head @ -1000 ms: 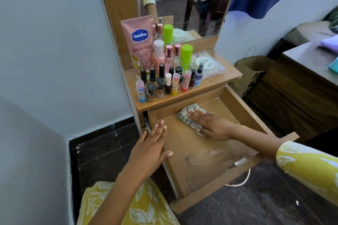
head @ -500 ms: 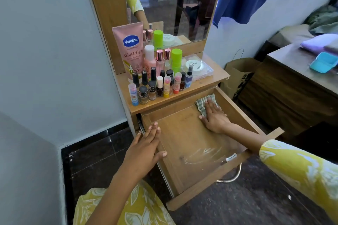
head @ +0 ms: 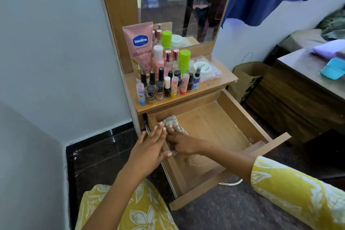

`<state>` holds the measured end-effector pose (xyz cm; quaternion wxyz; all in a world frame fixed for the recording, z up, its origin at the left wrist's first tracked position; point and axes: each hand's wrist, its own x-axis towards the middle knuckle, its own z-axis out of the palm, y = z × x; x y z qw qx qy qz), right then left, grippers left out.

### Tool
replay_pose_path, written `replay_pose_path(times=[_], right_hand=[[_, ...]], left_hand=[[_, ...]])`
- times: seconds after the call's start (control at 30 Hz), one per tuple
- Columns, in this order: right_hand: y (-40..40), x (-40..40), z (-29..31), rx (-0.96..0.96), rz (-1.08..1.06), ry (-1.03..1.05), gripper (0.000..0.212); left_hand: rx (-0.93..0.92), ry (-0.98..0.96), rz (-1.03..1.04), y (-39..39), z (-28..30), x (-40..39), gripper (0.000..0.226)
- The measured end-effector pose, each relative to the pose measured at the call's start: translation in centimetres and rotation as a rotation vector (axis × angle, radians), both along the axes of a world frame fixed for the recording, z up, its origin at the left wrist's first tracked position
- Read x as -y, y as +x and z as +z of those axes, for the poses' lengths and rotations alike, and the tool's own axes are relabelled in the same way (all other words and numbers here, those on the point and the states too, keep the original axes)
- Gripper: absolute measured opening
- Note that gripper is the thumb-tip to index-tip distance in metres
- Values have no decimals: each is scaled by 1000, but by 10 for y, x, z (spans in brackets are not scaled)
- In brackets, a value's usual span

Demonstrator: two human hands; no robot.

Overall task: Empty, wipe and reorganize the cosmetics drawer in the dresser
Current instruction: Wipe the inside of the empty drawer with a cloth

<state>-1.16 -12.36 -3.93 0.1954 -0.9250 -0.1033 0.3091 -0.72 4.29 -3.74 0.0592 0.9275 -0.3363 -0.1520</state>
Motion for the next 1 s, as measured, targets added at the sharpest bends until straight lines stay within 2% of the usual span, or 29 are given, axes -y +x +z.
replay_pose_path(times=[0.13, 0.23, 0.33, 0.4, 0.53, 0.77, 0.83, 0.93, 1.0], right_hand=[[-34, 21, 9, -45, 216, -145, 72], [-51, 29, 13, -21, 309, -231, 61], [-49, 22, 17, 69, 344, -336, 43], [-45, 16, 18, 198, 338, -414, 38], [-44, 19, 9, 332, 281, -349, 57], [-38, 27, 2, 210, 378, -429, 63], [-38, 31, 2, 192, 359, -442, 55], [-38, 54, 9, 209, 181, -487, 25], [-35, 84, 18, 166, 4, -491, 24]], left_hand=[[-3, -11, -1, 0, -2, 0, 76], [-4, -10, -5, 1, -4, 0, 77], [-7, -12, -4, 1, -4, 0, 77], [-13, -18, 1, 0, -3, -1, 77], [-19, -6, 1, 2, -3, -2, 77], [-28, 4, 5, 2, -4, -1, 77], [-32, 3, 9, 2, -4, 0, 77], [-29, 1, 9, 1, -3, 1, 78], [-28, -1, 7, 0, -2, 1, 77]])
